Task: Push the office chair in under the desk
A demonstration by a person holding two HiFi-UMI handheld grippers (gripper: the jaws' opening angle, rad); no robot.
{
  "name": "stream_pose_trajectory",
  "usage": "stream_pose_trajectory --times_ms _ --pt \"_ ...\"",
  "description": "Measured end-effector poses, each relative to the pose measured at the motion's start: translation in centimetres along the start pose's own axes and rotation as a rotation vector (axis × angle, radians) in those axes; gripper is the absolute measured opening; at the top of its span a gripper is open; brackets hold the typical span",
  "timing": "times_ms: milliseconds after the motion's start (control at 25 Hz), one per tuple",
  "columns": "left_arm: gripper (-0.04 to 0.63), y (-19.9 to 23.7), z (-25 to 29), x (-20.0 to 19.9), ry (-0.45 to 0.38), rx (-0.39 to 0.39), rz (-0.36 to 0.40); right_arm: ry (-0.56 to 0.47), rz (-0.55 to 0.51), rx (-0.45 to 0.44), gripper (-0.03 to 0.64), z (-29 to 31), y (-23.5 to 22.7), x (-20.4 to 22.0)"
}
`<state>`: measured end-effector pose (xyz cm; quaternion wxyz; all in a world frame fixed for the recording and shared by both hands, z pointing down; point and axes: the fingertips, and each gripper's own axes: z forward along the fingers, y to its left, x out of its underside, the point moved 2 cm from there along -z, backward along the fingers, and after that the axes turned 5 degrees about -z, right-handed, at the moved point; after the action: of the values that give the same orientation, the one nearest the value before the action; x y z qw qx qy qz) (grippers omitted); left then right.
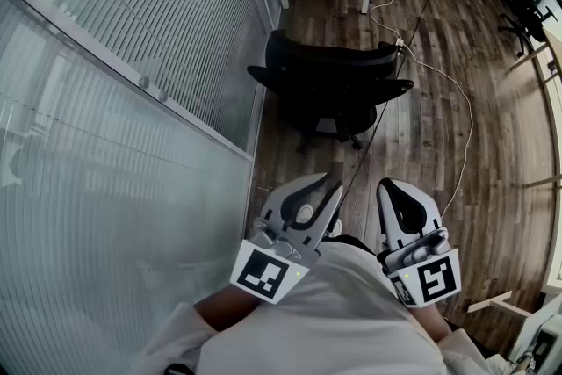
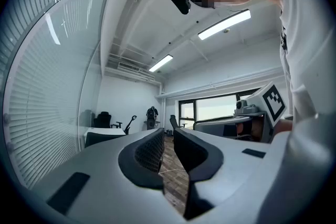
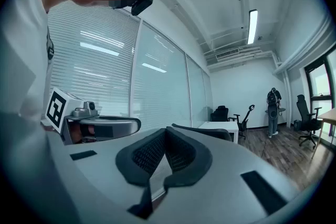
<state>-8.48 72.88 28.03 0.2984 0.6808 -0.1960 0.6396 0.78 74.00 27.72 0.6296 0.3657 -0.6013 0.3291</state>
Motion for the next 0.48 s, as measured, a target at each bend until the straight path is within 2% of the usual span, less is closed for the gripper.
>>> stream_pose_trajectory --times_ms 480 --pt "0.08 -1.3 1.0 0.4 0.006 -0.007 0.005 0.008 0.005 -0.017 0.029 -1.1 -1.2 0.5"
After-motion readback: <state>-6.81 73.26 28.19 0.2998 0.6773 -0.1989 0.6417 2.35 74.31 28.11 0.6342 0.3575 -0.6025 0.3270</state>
